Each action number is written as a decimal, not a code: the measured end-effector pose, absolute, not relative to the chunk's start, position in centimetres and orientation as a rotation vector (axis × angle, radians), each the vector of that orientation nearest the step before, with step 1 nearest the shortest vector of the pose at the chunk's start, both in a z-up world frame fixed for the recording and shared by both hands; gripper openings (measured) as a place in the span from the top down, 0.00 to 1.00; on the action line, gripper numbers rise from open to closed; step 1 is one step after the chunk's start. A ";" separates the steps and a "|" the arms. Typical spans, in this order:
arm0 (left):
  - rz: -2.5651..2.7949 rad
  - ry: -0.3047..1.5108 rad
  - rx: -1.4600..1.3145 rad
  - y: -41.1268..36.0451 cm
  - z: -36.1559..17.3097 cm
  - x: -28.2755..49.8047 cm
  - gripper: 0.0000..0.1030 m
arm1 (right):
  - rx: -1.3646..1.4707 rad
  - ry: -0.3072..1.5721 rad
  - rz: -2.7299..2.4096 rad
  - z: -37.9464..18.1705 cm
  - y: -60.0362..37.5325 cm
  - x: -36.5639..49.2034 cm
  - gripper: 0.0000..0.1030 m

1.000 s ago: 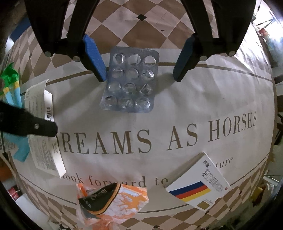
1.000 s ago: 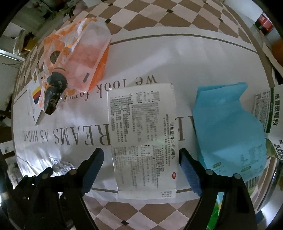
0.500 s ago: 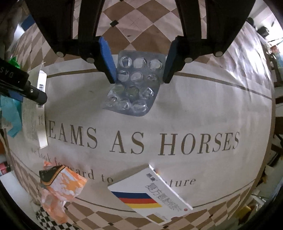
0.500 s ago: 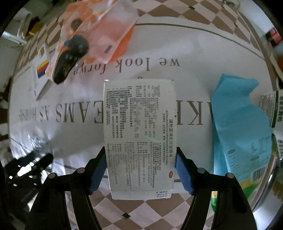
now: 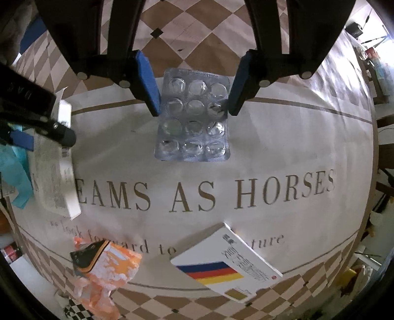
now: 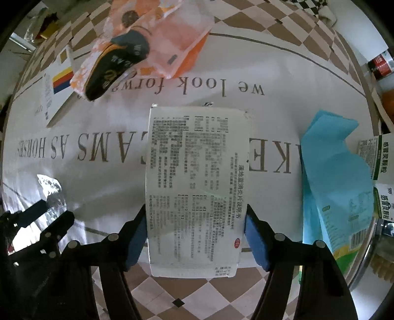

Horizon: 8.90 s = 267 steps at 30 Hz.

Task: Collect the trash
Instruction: 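Lift the blister pack with the left tool while the right tool lifts the leaflet, then carry the blister pack and leaflet over the white bin and open both tools, then swing both tools back over the table, then grasp the white striped medicine box with the left tool while the right tool grasps the orange bag, then carry the medicine box and orange bag over the bin and release both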

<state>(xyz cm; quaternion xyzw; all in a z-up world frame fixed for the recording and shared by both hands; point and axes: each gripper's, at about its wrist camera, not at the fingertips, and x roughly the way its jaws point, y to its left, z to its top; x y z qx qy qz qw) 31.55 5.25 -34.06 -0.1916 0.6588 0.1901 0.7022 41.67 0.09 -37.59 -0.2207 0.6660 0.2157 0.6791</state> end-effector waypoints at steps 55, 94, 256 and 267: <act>0.255 1.572 -0.943 7.4 -68.3 -9.2 0.48 | -0.028 1.758 0.448 -67.7 -14.0 -2.9 0.29; 0.498 1.425 -0.503 6.8 -35.6 -16.7 0.07 | -0.297 1.584 0.463 -42.0 -10.7 -7.8 0.02; 0.442 1.589 -0.641 8.8 -61.6 -13.5 0.01 | -0.163 1.845 0.499 -71.1 -11.3 -4.3 0.05; 0.460 1.586 -0.530 5.8 -55.5 -14.9 0.01 | -0.341 1.688 0.460 -61.5 -11.6 -6.5 0.05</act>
